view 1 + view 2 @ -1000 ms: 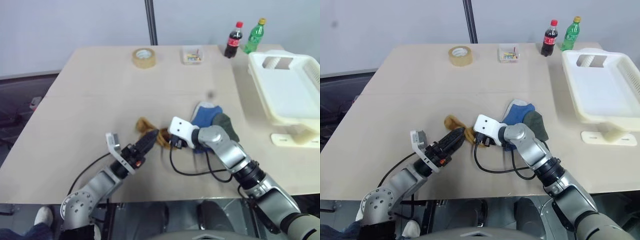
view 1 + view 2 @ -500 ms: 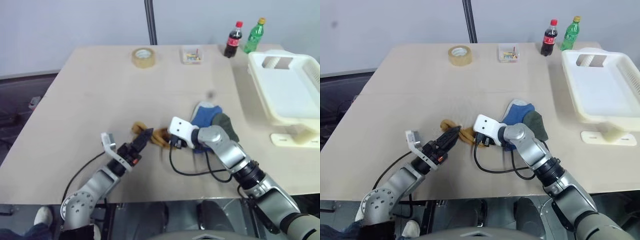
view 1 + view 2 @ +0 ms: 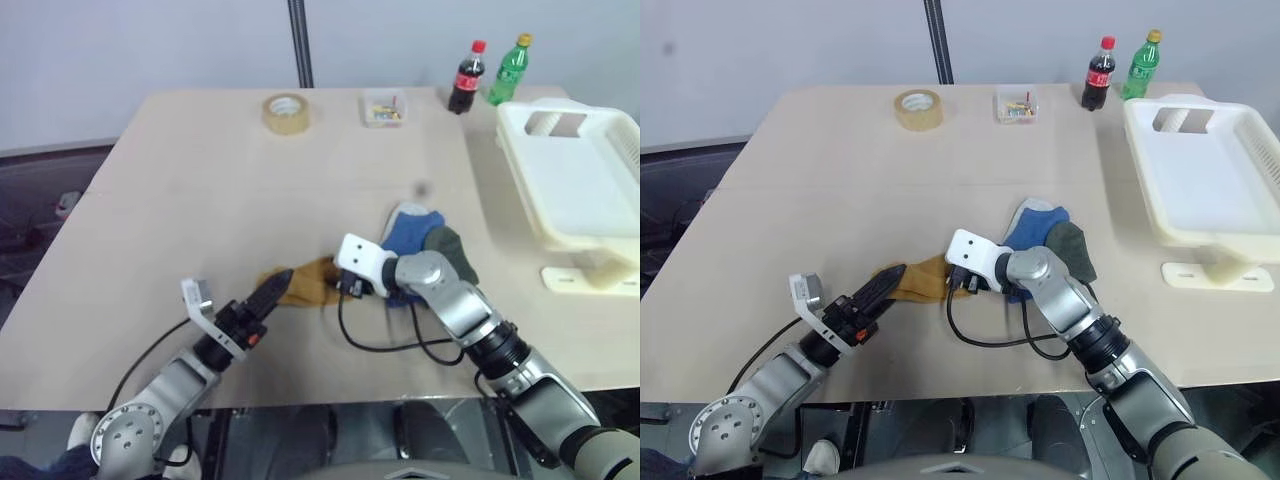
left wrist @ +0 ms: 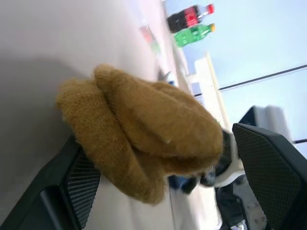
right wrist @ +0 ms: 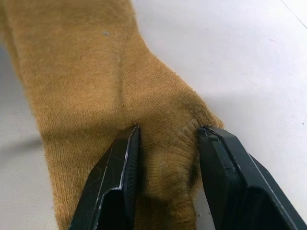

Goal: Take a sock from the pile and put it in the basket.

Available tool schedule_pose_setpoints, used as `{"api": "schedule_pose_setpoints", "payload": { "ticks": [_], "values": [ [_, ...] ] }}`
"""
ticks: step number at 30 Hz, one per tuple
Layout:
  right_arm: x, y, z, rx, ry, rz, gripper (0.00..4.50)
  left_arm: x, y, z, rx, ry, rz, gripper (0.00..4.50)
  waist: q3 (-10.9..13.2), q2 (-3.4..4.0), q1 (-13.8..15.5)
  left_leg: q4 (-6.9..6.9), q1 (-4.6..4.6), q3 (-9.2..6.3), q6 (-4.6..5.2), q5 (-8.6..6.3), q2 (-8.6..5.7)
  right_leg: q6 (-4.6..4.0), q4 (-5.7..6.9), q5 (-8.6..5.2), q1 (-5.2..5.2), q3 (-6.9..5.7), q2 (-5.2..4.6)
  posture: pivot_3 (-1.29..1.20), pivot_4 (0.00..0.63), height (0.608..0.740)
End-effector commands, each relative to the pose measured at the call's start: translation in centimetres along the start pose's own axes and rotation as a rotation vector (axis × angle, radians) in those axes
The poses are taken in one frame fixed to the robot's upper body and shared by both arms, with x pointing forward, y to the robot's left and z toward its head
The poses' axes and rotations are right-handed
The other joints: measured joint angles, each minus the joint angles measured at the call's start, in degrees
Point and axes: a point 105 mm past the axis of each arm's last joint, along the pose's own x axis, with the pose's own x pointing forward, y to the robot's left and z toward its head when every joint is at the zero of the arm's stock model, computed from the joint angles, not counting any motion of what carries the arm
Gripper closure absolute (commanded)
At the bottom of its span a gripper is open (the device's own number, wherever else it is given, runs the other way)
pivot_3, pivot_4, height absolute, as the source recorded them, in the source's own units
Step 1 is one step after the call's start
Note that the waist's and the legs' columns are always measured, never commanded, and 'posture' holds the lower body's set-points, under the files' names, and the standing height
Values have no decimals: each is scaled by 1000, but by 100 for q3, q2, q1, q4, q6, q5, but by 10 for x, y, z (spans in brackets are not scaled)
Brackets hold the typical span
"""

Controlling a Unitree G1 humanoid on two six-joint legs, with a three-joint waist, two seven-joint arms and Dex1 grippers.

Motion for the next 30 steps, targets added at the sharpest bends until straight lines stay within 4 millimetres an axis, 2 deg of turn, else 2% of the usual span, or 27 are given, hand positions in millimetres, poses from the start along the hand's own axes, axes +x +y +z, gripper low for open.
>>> {"api": "schedule_pose_setpoints", "payload": {
  "ticks": [1,6,12,16,20,24,28,30],
  "values": [
    [2,6,-6,5,26,15,2485,2,-24,4,50,-16,-117,75,1,0,0,-1,-2,0,0,0,0,0,-2,0,-2,0,0,0,150,738],
    [3,8,-6,-6,25,24,2485,7,-49,-3,78,21,-259,75,2,-1,3,-2,-3,0,0,0,0,0,-3,0,-2,0,-1,0,150,738],
    [3,8,-4,-29,21,25,2485,14,-48,-2,106,34,-264,75,5,0,0,-4,-4,0,0,0,1,-1,-4,0,-2,0,2,0,150,738],
    [-4,4,3,-51,-1,12,2485,21,-44,-5,109,48,-253,75,13,0,6,-4,-4,-1,0,1,0,0,-4,0,-3,-2,3,0,150,738],
    [-20,-3,11,-60,-36,2,2485,22,-41,-8,112,60,-248,75,25,0,30,-4,-25,-2,-2,2,-3,1,-7,0,-22,-4,5,0,150,738],
    [-38,-3,12,-55,-47,15,2485,22,-39,-10,111,75,-247,75,32,-4,68,1,-102,-5,-25,17,-7,2,0,2,-89,-6,2,0,150,738],
    [-60,-6,13,-56,-62,35,2485,23,-38,-10,109,81,-253,75,43,-5,113,1,-105,-5,-25,16,-7,2,-10,2,-89,-7,-4,0,150,738],
    [-69,-17,13,-39,-65,0,2485,24,-38,-11,108,92,-260,75,51,-6,120,1,-105,-4,-23,16,-6,2,-8,2,-89,-7,-4,0,150,738]
  ]
}}
